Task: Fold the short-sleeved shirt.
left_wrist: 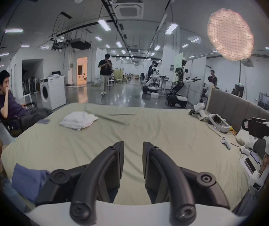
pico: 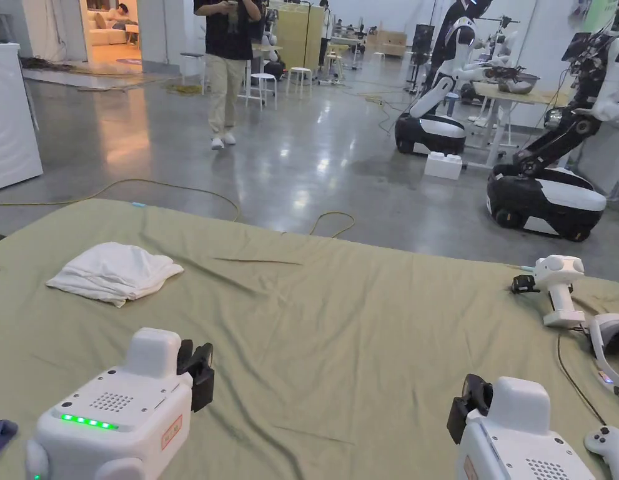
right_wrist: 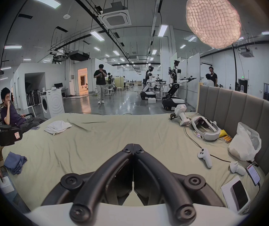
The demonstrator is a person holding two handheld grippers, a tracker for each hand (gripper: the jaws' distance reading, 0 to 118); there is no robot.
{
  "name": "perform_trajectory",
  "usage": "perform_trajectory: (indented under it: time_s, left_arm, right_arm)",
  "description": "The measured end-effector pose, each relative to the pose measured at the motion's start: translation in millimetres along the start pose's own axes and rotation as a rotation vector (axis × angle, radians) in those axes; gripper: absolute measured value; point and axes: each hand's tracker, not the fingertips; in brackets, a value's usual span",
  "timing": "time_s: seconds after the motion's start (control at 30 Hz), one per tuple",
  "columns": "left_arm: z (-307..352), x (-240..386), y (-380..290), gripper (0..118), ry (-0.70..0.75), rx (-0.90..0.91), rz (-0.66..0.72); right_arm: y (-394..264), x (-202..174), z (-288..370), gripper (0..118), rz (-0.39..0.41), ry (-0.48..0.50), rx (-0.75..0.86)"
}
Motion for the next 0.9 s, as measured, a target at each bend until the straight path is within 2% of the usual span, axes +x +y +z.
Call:
perform_trajectory:
  time_s: [0.13, 0.33, 0.77, 0.8, 0.9]
  left_arm:
    - [-1.5, 34.2, 3.5, 16, -0.011, 0.041, -0.032]
    - [0.8, 56.6, 8.1, 4, -0.005, 0.104, -0.044]
    - [3.9, 55.0, 8.8, 3, 0.040, 0.127, -0.058]
    - [4.3, 53.1, 9.1, 5, 0.034, 0.122, -0.053]
    - [4.2, 49.9, 9.2, 21, 0.046, 0.126, -0.047]
  right_arm:
    - [4.3, -0.8, 3.6, 0, -0.019, -0.003, 0.023]
    - [7.3, -6.5, 11.4, 0, 0.005, -0.006, 0.058]
    - [8.2, -17.3, 18.6, 0, 0.045, -0.014, 0.098]
    - [8.3, -17.6, 18.0, 5, 0.046, -0.018, 0.100]
    - [8.0, -18.8, 18.1, 37, 0.058, -0.045, 0.102]
